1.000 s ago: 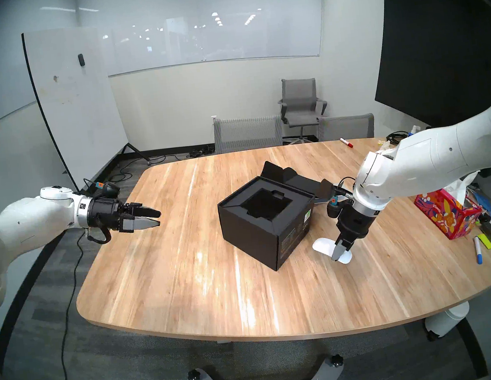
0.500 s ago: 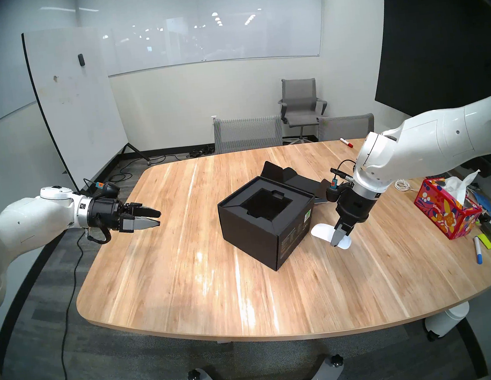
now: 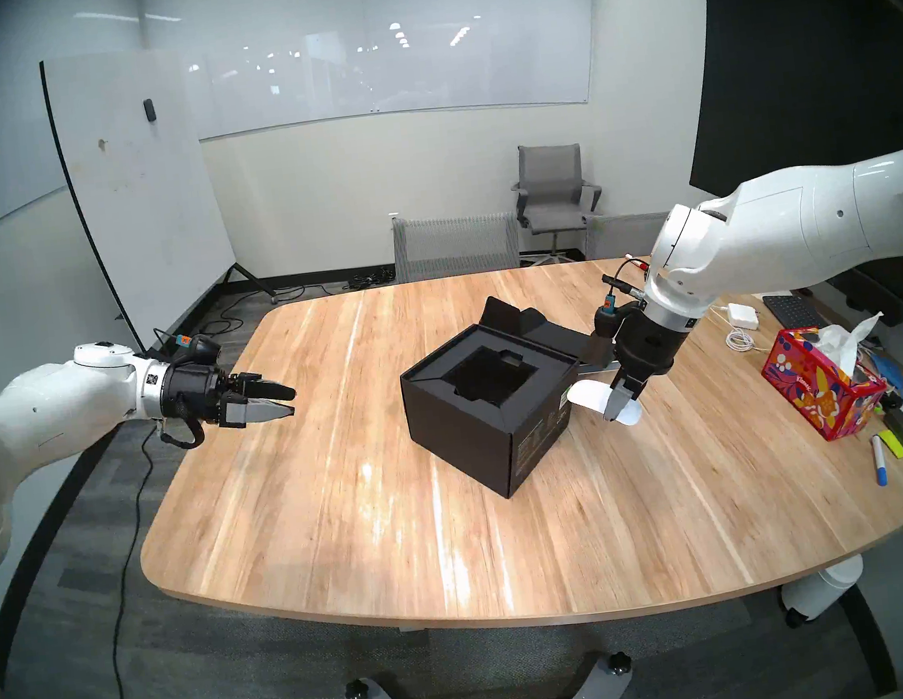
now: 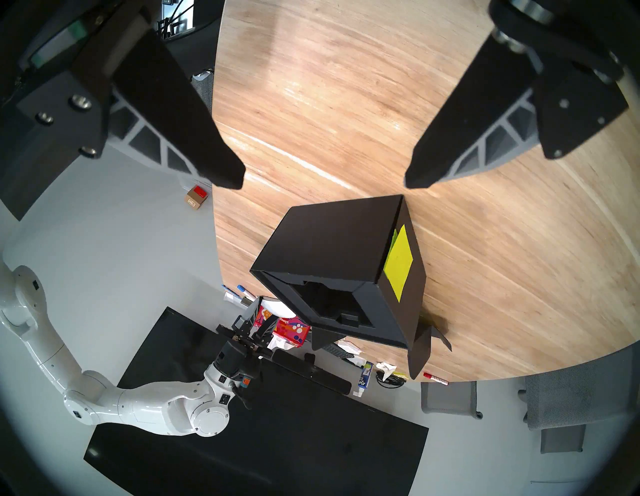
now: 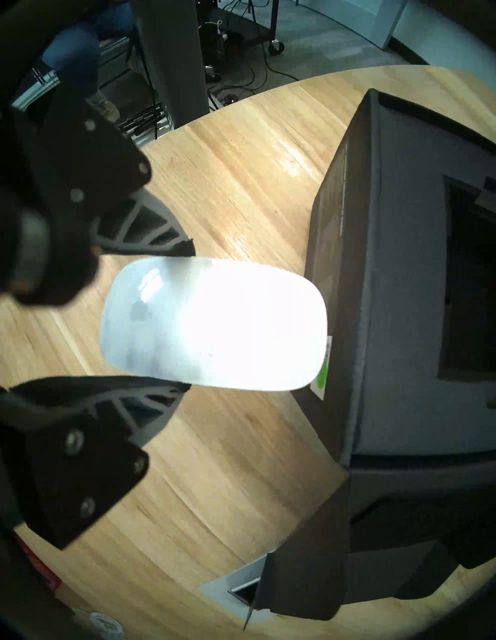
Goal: Open the box and place the mouse inside
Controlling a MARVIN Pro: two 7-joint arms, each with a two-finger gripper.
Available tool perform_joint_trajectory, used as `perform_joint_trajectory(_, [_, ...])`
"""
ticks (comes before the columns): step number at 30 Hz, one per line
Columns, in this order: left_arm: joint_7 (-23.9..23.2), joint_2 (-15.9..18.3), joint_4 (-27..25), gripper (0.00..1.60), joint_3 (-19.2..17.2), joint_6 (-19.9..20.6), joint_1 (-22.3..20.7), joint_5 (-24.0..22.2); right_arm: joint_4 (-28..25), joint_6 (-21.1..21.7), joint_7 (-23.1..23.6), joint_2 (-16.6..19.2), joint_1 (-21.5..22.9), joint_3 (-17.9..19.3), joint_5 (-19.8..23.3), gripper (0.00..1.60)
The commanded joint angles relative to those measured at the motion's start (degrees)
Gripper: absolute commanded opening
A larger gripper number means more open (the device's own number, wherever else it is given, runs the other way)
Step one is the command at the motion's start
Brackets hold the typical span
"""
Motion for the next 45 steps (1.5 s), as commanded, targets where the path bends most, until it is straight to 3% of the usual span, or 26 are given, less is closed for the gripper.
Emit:
perform_joint_trajectory(1, [-0.3, 0.1, -0.1, 1.6, -0.5, 0.1, -1.0, -0.4, 4.3, -1.3, 2.9, -2.2, 1.0, 1.7, -0.7, 0.0])
perform_joint_trajectory(18, [-0.3, 0.1, -0.1, 1.6, -0.5, 0.1, -1.0, -0.5, 11.6, -4.3, 10.4, -5.6, -1.3, 3.3, -3.0, 0.0])
perform_joint_trajectory(37, [-0.3, 0.1, -0.1, 1.6, -0.5, 0.1, -1.0, -0.4, 27.4, -9.0, 18.2, -13.6, -8.9, 6.0, -5.4, 0.0])
perform_joint_trajectory(45, [-0.3, 0.1, -0.1, 1.6, -0.5, 0.1, -1.0, -0.5, 34.2, -11.1, 23.8, -16.1, -11.9, 6.8, -6.0, 0.0])
